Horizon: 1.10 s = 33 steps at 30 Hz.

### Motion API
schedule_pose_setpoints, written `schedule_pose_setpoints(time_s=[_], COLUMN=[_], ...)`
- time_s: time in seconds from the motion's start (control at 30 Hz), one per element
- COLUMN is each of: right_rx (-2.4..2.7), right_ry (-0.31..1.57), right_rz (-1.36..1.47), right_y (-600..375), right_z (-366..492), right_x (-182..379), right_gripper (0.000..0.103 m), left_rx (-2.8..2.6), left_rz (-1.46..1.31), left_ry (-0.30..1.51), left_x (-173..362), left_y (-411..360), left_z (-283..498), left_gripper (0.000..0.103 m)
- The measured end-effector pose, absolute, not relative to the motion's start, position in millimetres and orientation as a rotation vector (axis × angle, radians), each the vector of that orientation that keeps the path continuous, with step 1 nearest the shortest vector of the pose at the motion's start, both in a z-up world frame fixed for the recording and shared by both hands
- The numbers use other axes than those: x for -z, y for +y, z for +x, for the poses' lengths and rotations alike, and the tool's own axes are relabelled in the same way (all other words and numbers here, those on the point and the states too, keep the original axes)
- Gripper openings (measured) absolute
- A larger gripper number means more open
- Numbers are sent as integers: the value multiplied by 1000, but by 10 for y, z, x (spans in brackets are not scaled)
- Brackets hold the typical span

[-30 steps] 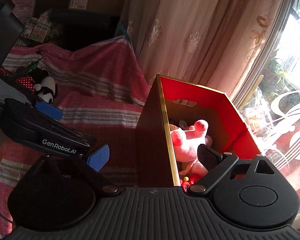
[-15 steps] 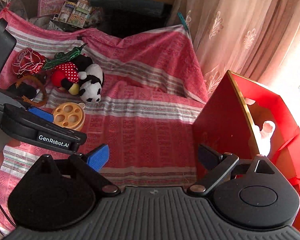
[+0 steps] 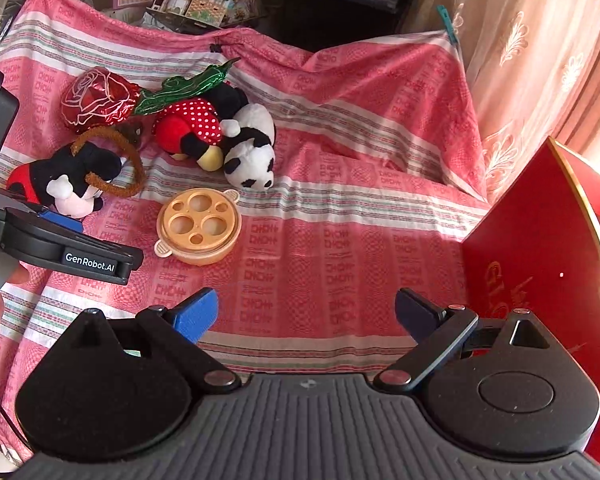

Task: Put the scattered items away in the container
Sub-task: 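Move the right tool back toward the beige round container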

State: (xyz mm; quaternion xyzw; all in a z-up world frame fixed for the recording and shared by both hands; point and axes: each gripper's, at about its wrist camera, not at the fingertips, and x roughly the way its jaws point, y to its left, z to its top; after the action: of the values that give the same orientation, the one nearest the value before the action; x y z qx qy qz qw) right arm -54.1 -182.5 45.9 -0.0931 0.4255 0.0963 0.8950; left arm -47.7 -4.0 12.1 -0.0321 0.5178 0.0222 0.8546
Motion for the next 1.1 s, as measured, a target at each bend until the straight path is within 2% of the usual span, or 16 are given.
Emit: schedule_pose_setpoints(time_s=[0.57,1.1], right_rx=[-385,-531], right_ry=[984,1063], right_rz=[-146,-90], right_y=[-1716,-1667], right_z=[466,1176], right_x=[103,636], right_gripper=[96,92], left_rx=[-222,-224], left_rz=[-157,-118], left_ry=[1120,1158], left_x=[326,678], left_y=[275,61], left_z=[-54,386], left_gripper=[86,84])
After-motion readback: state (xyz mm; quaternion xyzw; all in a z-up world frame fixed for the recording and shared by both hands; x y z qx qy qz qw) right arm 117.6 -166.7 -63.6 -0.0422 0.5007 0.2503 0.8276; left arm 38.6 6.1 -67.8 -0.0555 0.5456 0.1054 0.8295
